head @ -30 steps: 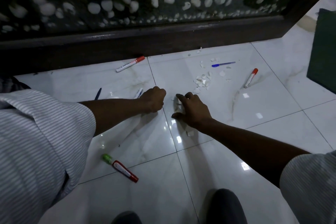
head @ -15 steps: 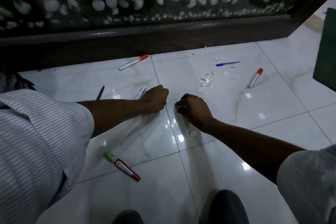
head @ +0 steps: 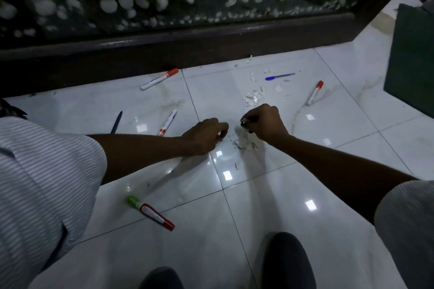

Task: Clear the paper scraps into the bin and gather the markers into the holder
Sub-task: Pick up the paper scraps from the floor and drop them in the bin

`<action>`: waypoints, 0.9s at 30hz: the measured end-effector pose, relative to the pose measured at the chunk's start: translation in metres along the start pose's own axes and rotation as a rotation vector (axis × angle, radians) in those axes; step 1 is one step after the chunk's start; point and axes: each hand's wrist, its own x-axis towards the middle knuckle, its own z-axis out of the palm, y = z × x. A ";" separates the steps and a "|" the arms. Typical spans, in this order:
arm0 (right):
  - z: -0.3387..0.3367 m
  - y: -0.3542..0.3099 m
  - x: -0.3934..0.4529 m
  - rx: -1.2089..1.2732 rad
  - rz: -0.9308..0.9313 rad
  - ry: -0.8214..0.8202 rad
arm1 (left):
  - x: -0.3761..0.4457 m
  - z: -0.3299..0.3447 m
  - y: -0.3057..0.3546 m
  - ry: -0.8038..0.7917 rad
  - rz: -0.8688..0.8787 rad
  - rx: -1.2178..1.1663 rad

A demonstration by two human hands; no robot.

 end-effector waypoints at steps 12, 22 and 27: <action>0.000 0.035 -0.037 -0.234 0.024 -0.255 | 0.006 0.039 0.040 -0.039 -0.050 -0.015; -0.004 0.026 -0.033 -0.158 0.024 -0.370 | 0.011 0.046 0.052 0.021 -0.172 -0.048; 0.008 0.019 -0.034 -0.143 0.025 -0.370 | 0.009 0.036 0.038 0.097 -0.269 -0.129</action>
